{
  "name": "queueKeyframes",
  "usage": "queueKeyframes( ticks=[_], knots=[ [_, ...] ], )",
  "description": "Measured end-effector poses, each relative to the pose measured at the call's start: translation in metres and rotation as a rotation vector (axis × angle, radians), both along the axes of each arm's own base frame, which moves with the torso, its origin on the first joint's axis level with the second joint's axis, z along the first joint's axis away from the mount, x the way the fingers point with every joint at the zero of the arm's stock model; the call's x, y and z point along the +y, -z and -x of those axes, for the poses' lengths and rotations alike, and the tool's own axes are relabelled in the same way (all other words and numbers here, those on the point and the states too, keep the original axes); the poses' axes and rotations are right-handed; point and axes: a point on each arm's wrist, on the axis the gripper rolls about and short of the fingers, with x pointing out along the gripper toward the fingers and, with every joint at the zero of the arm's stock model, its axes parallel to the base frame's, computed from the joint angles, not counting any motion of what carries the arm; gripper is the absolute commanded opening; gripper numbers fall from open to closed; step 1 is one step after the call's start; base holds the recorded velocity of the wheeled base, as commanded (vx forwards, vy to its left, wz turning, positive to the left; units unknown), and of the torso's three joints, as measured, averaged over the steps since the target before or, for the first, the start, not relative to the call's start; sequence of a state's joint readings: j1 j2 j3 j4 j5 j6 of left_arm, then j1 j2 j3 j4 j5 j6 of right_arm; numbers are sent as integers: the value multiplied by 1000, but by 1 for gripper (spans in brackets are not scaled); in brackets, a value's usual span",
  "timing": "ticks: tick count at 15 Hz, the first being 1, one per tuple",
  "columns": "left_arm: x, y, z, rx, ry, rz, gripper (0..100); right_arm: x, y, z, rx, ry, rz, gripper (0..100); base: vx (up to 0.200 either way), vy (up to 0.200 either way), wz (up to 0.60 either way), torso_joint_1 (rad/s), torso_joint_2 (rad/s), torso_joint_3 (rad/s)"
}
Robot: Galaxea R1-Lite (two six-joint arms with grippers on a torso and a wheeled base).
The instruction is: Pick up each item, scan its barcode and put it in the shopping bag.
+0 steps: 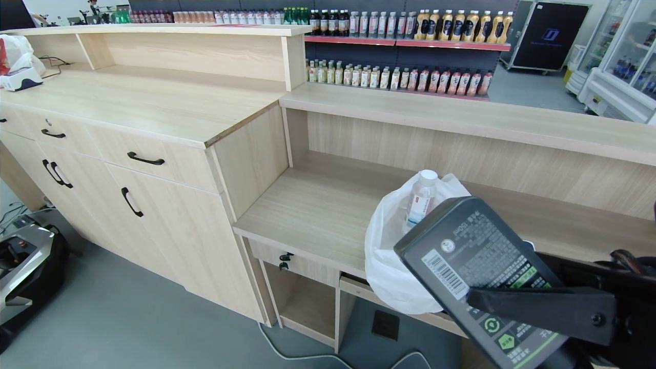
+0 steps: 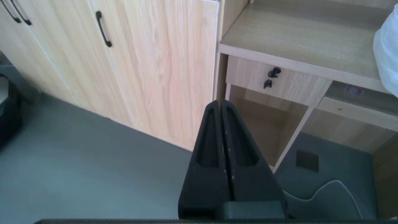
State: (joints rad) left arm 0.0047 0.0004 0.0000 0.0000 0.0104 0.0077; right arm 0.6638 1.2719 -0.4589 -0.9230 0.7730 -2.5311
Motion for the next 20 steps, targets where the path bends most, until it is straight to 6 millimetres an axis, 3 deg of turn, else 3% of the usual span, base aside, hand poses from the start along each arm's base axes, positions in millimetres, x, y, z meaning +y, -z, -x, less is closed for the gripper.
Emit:
queueKeyframes(
  ticks=[3, 5, 7, 8, 9, 11, 13, 15, 17, 20],
  knots=[
    [0, 0, 0, 0, 0, 0, 0, -1, -2, -1, 6, 7, -10, 0, 0, 0, 0, 0, 0, 0],
    [0, 0, 0, 0, 1, 0, 0, -10, -8, -12, 97, 92, -43, 0, 0, 0, 0, 0, 0, 0],
    [0, 0, 0, 0, 1, 0, 0, -30, -9, -27, 346, 256, -121, 0, 0, 0, 0, 0, 0, 0],
    [0, 0, 0, 0, 0, 0, 0, -45, -5, -34, 581, 367, -200, 0, 0, 0, 0, 0, 0, 0],
    [0, 0, 0, 0, 0, 0, 0, -65, 1, -40, 841, 500, -321, 0, 0, 0, 0, 0, 0, 0],
    [0, 0, 0, 0, 1, 0, 0, -105, 7, -44, 1128, 757, -626, 0, 0, 0, 0, 0, 0, 0],
    [0, 0, 0, 0, 1, 0, 0, -136, 16, -38, 1404, 955, -1056, 0, 0, 0, 0, 0, 0, 0],
    [0, 0, 0, 0, 1, 0, 0, -155, 22, -31, 1478, 1093, -1510, 0, 0, 0, 0, 0, 0, 0],
    [0, 0, 0, 0, 0, 0, 0, -162, 26, -23, 1492, 1116, -1921, 0, 0, 0, 0, 0, 0, 0],
    [0, 0, 0, 0, 0, 0, 0, -162, 30, -11, 1514, 1041, -2195, 0, 0, 0, 200, 1, 1, 2]
  ],
)
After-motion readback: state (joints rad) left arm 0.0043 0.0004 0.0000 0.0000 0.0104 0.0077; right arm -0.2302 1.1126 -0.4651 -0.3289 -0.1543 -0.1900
